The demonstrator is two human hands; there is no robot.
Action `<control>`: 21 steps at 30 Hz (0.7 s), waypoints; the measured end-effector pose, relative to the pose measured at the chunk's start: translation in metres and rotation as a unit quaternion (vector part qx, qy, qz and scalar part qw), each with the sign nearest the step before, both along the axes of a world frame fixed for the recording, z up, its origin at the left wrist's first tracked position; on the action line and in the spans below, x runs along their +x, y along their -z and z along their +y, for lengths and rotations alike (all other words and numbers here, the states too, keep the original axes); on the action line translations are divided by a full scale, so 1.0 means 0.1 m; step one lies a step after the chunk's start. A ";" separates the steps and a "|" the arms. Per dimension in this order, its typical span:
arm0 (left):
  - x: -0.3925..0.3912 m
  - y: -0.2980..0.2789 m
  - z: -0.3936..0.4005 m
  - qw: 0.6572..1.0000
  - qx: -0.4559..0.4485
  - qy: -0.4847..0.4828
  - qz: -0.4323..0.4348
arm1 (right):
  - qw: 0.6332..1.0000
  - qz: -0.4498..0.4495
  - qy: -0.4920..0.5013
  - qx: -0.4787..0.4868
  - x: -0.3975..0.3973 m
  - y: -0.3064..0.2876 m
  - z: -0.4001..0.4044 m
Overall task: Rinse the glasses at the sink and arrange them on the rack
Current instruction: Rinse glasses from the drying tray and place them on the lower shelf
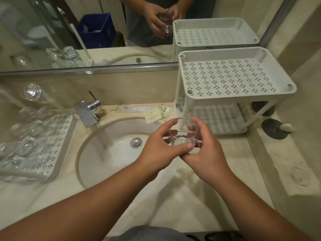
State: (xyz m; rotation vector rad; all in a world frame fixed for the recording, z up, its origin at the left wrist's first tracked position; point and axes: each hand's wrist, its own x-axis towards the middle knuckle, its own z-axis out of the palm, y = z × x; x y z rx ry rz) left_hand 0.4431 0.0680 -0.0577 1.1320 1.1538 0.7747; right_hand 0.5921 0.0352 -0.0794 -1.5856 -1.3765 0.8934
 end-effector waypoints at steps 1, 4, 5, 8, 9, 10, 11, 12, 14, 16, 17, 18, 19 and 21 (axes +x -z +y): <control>0.09 0.03 0.02 1.000 0.007 0.008 0.014 | 1.000 -0.002 0.005 -0.001 0.09 0.03 0.01; 0.34 0.11 0.09 0.998 0.022 0.031 0.049 | 1.000 -0.012 0.018 -0.012 0.33 0.11 0.04; 0.41 0.13 0.11 0.997 0.023 0.039 0.057 | 0.999 -0.016 0.022 -0.016 0.40 0.14 0.04; 0.57 0.22 0.18 0.994 0.016 0.070 0.079 | 0.999 -0.030 0.031 -0.024 0.57 0.25 0.08; 0.61 0.24 0.21 0.993 0.012 0.080 0.084 | 0.999 -0.037 0.032 -0.024 0.62 0.29 0.10; 0.66 0.26 0.24 0.992 0.007 0.088 0.088 | 0.998 -0.044 0.034 -0.023 0.67 0.34 0.13; 0.70 0.28 0.26 0.992 0.002 0.094 0.090 | 0.998 -0.048 0.038 -0.025 0.70 0.38 0.15; 0.74 0.30 0.29 0.991 -0.002 0.098 0.092 | 0.998 -0.047 0.042 -0.029 0.73 0.42 0.18; 0.82 0.33 0.34 0.990 -0.013 0.100 0.099 | 0.997 -0.035 0.048 -0.039 0.78 0.51 0.23; 0.87 0.36 0.41 0.989 -0.025 0.094 0.107 | 0.997 -0.030 0.050 -0.042 0.82 0.59 0.29; 0.89 0.37 0.45 0.989 -0.032 0.090 0.109 | 0.997 -0.029 0.054 -0.043 0.84 0.62 0.33; 0.89 0.39 0.48 0.990 -0.042 0.083 0.110 | 0.997 -0.026 0.060 -0.043 0.86 0.65 0.37; 0.90 0.41 0.52 0.990 -0.056 0.072 0.112 | 0.996 -0.022 0.068 -0.044 0.89 0.68 0.42; 0.89 0.47 0.57 0.985 -0.079 0.058 0.139 | 0.995 -0.019 0.088 -0.044 0.94 0.75 0.51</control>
